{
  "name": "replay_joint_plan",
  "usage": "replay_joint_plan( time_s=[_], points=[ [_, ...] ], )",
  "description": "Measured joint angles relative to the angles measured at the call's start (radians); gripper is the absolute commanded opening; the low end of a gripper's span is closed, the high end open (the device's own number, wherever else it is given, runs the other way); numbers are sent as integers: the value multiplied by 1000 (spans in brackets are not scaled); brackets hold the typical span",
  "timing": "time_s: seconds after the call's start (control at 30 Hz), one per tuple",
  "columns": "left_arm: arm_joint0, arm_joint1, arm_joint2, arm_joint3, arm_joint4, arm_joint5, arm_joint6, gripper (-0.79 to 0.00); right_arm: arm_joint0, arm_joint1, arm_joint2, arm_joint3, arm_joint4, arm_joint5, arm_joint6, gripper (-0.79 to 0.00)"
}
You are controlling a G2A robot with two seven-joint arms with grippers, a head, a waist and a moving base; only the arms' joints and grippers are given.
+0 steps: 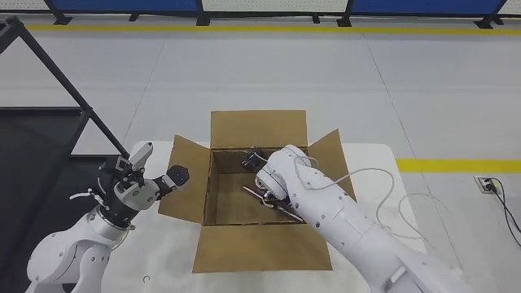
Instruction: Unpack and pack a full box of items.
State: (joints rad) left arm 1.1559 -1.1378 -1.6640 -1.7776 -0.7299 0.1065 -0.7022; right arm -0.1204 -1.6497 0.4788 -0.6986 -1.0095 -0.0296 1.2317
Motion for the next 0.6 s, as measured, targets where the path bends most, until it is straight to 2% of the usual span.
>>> replay_joint_plan(
  time_s=[0.37,0.6],
  points=[
    [-6,2,16,2,7,-3,34,0,1,-3,-1,9,0,0,-3,0],
    [-15,4,28,2,16,-1,41,0,-19,-9,16,53,-6,-19,-57,0]
  ],
)
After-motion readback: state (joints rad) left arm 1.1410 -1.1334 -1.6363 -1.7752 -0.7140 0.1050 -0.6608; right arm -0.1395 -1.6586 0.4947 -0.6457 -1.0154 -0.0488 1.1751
